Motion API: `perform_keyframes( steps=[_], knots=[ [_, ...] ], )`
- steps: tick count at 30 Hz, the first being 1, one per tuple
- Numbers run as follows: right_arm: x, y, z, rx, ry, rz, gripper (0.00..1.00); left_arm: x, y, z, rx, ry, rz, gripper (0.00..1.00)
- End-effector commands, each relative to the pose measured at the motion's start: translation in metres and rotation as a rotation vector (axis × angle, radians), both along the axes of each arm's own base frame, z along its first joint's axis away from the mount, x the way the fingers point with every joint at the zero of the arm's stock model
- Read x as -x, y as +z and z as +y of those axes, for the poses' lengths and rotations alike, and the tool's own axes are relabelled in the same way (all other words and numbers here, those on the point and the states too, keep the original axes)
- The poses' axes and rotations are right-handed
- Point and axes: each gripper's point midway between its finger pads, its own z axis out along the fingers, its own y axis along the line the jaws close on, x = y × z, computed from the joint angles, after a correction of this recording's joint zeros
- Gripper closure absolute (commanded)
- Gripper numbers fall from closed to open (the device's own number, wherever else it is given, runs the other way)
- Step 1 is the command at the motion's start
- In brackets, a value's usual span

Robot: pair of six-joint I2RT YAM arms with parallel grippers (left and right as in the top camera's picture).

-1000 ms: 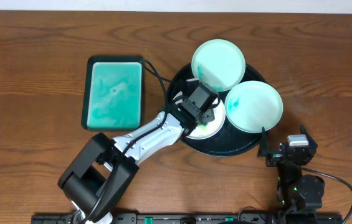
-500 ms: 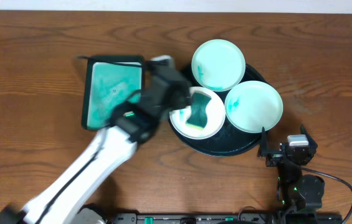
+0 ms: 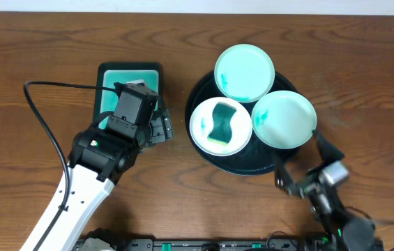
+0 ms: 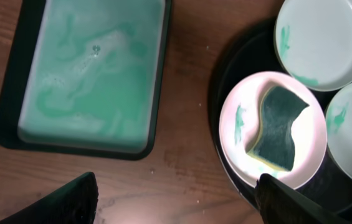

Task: Clean dirty plates on tray and stack at the side
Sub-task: 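Carry the sponge with the left gripper onto the front-left plate, then reach the right gripper to the tray and grip the front-left plate rim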

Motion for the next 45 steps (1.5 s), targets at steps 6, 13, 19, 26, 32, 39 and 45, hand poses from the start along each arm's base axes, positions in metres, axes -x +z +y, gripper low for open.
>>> perform_keyframes(
  steps=[6, 13, 19, 26, 32, 39, 45],
  knots=[
    [0.125, 0.144, -0.021, -0.331, 0.147, -0.662, 0.01, 0.000, -0.002, 0.002, -0.020, -0.010, 0.005, 0.18],
    [0.129, 0.225, -0.046, -0.430, 0.010, -0.603, 0.01, 0.000, -0.003, 0.003, -0.021, -0.010, 0.006, 0.18],
    [0.038, 0.238, -0.024, -0.017, -0.151, -0.079, 0.01, 0.000, -0.003, 0.003, -0.021, -0.010, 0.005, 0.18],
    [-0.019, 0.156, 0.011, 0.097, 0.061, 0.744, 0.01, 0.000, -0.003, 0.003, -0.021, -0.009, 0.006, 0.18],
    [-0.043, 0.092, 0.055, 0.096, 0.381, 1.073, 0.01, -0.001, -0.001, 0.002, -0.017, -0.009, -0.002, 0.18],
    [-0.064, -0.032, 0.028, 0.191, -0.022, 1.619, 0.01, -0.001, -0.002, 0.002, -0.018, -0.009, -0.001, 0.18],
    [-0.066, -0.104, 0.056, 0.267, -0.021, 1.776, 0.11, -0.001, -0.002, 0.002, -0.017, -0.009, -0.001, 0.18]
  ],
)
